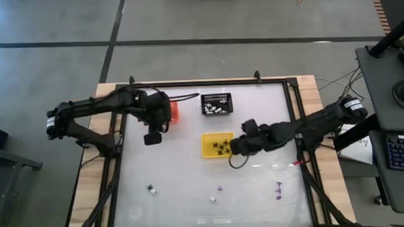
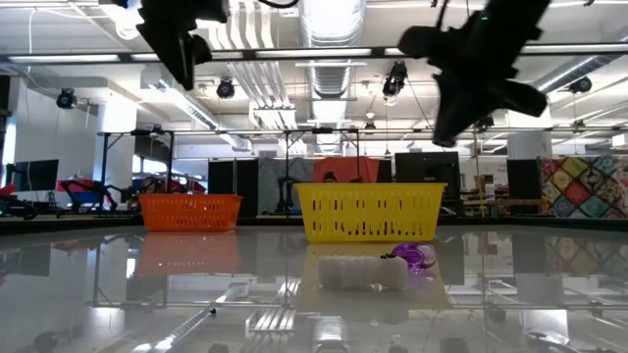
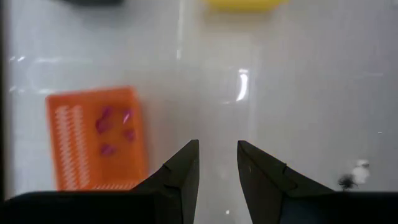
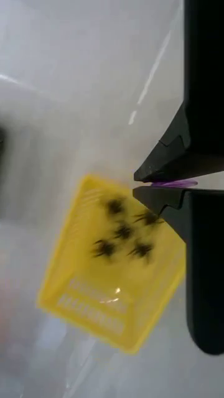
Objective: Sort Halloween decoration
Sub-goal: Put the violet witch hat into the orange bin
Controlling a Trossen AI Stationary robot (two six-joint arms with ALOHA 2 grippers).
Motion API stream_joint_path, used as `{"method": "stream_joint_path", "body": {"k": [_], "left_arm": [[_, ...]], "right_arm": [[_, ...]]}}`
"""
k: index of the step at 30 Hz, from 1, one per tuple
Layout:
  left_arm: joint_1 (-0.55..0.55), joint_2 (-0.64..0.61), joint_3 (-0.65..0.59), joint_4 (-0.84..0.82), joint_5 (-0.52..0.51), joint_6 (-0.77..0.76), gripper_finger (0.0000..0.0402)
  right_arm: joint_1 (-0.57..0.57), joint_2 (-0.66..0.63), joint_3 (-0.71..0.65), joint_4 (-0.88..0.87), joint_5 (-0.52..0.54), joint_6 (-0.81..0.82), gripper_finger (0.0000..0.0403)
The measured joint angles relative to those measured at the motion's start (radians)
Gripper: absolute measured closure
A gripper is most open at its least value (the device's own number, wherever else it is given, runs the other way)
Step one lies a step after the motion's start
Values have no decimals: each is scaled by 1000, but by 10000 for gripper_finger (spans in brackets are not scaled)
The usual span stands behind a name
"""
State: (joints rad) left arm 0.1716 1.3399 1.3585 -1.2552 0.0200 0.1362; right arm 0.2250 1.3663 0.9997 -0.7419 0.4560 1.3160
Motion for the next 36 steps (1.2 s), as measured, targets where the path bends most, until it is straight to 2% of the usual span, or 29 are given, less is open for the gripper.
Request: {"method": "stream_joint_path", "body": {"k": [6,17,22,26,32,36], "left_arm": [[15,-64,-36,-19,-13,-38,310],[34,-242,-242,55,-48,-93,310],[36,-310,-307,89,-71,-109,310],[36,-361,-343,107,-109,-122,310],[36,-464,-430,234,-189,-155,310],[36,-531,-497,299,-202,-183,310]], "right_arm": [[-109,26,52,119,-19,-197,394],[-270,170,220,259,-97,-465,394],[-327,286,358,285,-126,-551,394],[-364,375,482,285,-225,-626,394],[-416,520,663,284,-294,-686,394],[-443,616,772,285,-345,-730,394]]}}
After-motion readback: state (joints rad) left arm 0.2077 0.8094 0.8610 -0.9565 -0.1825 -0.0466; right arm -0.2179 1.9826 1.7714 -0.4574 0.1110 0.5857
